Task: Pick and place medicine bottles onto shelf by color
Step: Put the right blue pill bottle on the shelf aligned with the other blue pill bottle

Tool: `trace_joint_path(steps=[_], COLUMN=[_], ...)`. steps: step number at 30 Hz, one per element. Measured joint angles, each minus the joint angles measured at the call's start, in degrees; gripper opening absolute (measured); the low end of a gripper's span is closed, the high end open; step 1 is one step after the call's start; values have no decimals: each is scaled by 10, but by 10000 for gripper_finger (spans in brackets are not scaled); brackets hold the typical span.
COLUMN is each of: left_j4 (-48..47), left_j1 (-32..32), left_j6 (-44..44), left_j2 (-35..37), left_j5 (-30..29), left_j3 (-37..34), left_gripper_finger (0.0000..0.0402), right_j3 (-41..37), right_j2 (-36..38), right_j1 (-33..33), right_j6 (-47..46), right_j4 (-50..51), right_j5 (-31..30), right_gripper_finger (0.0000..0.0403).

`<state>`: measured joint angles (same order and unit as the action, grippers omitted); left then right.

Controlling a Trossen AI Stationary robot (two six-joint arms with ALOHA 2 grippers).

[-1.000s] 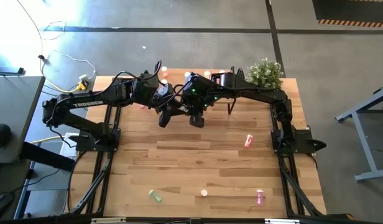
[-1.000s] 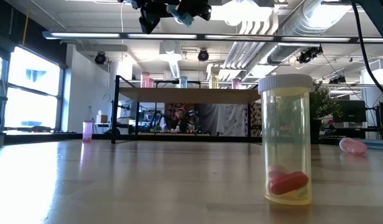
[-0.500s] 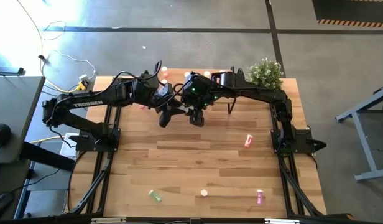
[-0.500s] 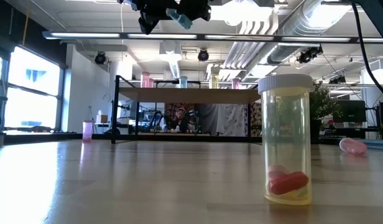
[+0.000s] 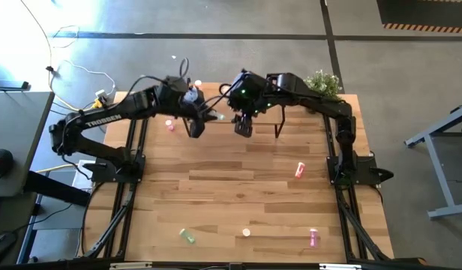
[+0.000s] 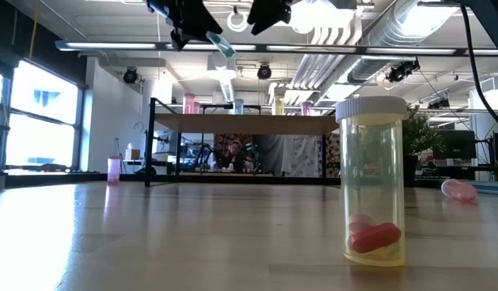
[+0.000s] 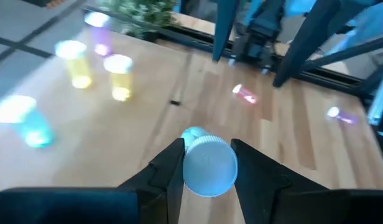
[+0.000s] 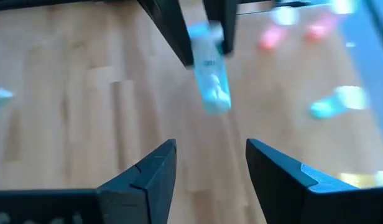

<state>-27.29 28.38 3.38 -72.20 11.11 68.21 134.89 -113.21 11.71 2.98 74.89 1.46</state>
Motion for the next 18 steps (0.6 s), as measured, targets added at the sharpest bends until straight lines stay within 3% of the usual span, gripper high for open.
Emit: trace_joint_path(steps=[9,18], left_j4=[-45,-127], left_j1=[84,120], left_j6=[-42,-92], left_j2=[-1,-64], left_j5=[-3,-33], left_j3=[63,170], left_gripper_finger=[106,106], right_j3=[1,1], right_j2=[15,15], right_j1=[48,107], right_j6=[0,0], right_j4=[6,9], right_j5=[-75,-79], right_gripper_finger=[184,184])
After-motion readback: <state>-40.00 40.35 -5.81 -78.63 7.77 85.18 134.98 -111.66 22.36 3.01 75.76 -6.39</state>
